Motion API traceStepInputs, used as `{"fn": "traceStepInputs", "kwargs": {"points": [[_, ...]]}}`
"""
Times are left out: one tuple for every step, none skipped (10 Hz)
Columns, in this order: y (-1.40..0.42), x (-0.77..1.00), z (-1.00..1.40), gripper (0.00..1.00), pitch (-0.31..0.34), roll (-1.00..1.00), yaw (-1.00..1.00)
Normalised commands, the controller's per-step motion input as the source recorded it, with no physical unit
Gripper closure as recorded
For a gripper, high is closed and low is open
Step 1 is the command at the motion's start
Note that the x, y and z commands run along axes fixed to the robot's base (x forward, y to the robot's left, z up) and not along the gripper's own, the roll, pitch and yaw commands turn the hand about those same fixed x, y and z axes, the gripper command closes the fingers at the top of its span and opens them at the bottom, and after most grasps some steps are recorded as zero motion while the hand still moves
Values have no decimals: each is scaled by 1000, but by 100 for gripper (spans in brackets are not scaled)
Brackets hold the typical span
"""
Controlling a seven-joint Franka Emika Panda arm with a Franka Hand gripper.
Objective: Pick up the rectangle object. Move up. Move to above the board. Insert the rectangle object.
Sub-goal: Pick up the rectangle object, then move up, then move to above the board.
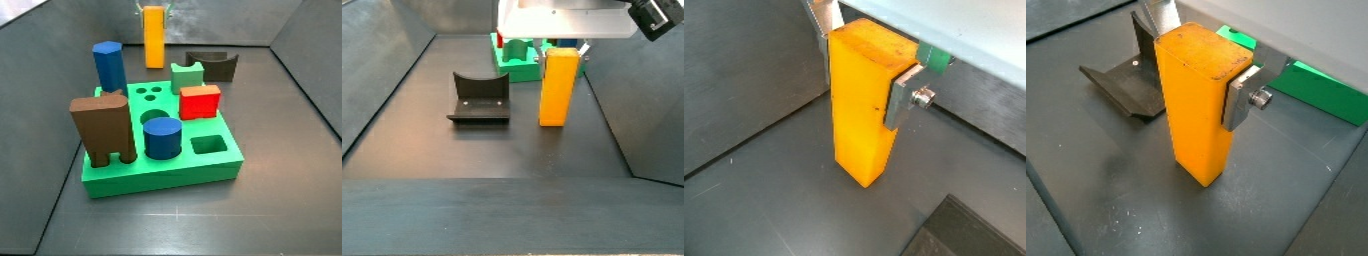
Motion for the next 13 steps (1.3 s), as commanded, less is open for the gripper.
{"fn": "traceStepInputs", "kwargs": {"points": [[0,0,0,100,0,0,0],[0,0,0,100,0,0,0],[0,0,833,100,0,0,0],[88,19,780,100,21,14,18],[78,9,701,100,40,19,11],[41,13,510,100,63,34,-4],[33,13,350,100,76,46,-8],[-83,11,1000,100,244,167,-41],[-87,12,1000,100,243,172,-38],[-84,13,1000,100,209,169,-7],[-78,13,1000,100,151,134,16],[-73,11,1000,100,119,106,19],[-70,11,1000,100,103,95,21]]}}
